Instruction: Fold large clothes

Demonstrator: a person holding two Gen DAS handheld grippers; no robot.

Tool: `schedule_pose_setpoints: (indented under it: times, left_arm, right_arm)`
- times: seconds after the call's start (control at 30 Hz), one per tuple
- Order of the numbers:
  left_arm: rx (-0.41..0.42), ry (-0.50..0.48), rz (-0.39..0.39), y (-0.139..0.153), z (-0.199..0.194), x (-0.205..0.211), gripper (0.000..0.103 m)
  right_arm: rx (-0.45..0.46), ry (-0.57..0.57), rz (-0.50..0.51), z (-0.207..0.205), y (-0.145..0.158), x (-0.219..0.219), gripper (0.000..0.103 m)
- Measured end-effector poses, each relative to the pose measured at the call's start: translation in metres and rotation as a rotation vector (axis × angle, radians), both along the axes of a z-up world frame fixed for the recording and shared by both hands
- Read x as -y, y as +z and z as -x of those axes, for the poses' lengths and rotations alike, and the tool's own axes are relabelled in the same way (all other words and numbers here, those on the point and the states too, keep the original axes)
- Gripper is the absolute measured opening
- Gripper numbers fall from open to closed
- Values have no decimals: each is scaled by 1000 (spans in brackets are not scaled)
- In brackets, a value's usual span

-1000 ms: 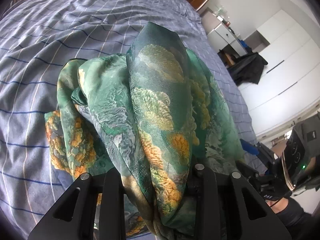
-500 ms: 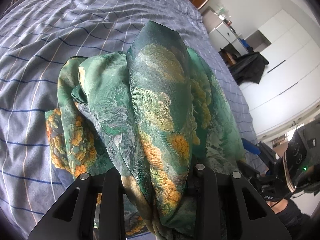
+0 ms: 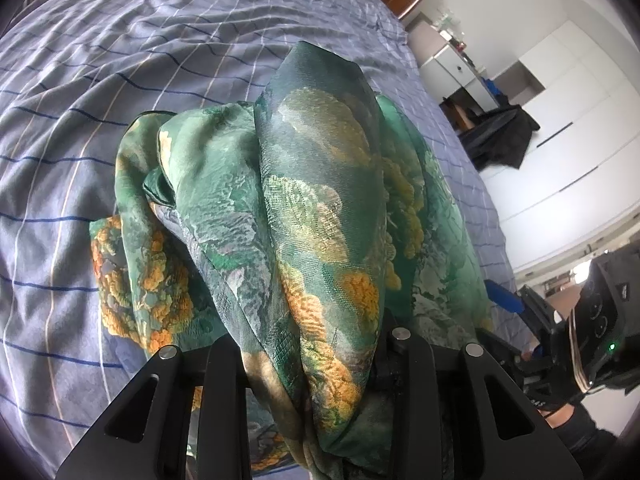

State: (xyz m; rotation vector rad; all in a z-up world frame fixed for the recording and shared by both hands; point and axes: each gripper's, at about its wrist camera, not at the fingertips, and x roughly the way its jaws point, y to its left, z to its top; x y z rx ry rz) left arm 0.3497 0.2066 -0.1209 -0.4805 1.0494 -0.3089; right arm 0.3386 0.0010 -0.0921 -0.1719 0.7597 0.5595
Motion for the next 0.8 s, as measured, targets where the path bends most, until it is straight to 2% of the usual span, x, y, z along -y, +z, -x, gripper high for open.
schedule_pose_setpoints:
  times: [0.43,0.57,0.7,0.8]
  left_arm:
    - [4,-1,24,0,2,-3,31]
    - [9,-13,28,2,4,-4,31]
    - [20,-36,19,5,2,-4,31]
    - [20,-36,40,4,1,-6,31]
  right_arm:
    - [-18,17,-11,0,3,5,66]
    - [-64,-11,-91,-2,9,27,66]
    - [-63,-101,-217,-5,27,63,66]
    - [-38,-139,-267,-7,38,77,66]
